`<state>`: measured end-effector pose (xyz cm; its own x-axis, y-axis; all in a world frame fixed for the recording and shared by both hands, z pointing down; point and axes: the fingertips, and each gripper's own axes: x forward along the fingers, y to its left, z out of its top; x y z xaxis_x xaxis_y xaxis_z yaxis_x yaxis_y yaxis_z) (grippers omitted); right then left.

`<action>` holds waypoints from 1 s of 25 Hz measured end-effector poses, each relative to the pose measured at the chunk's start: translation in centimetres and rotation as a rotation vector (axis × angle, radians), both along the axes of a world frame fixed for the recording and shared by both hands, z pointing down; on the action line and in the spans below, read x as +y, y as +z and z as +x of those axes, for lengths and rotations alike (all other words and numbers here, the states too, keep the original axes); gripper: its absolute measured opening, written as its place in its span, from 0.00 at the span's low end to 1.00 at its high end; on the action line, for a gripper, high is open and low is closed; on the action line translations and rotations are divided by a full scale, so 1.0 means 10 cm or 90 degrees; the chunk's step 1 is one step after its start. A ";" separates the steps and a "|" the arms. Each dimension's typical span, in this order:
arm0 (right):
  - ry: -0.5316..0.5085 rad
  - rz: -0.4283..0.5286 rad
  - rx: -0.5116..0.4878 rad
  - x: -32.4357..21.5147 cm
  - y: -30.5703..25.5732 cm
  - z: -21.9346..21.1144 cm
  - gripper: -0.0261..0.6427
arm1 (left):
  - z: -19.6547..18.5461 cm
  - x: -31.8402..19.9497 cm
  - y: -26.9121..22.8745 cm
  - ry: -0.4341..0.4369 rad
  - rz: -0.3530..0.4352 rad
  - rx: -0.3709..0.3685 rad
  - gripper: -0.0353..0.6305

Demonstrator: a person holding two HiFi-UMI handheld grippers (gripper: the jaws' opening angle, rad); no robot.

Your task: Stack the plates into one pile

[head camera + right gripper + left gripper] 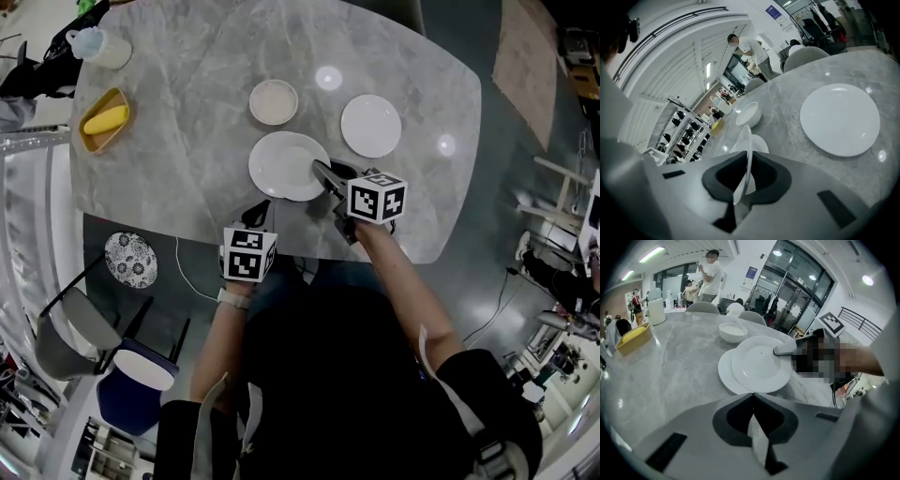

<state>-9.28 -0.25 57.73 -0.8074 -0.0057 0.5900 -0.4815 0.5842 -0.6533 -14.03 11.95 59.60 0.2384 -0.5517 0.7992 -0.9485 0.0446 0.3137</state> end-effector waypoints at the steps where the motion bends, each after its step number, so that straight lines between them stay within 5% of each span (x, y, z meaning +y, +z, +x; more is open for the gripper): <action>1: -0.002 0.007 0.006 0.00 0.02 -0.02 0.09 | -0.03 0.01 0.01 0.000 -0.001 0.001 0.06; 16: -0.019 0.044 0.060 0.02 0.21 -0.21 0.16 | -0.31 0.06 0.07 0.004 -0.007 0.004 0.06; 25: -0.074 0.129 0.120 0.06 0.26 -0.24 0.28 | -0.36 0.07 0.10 0.010 -0.008 0.006 0.06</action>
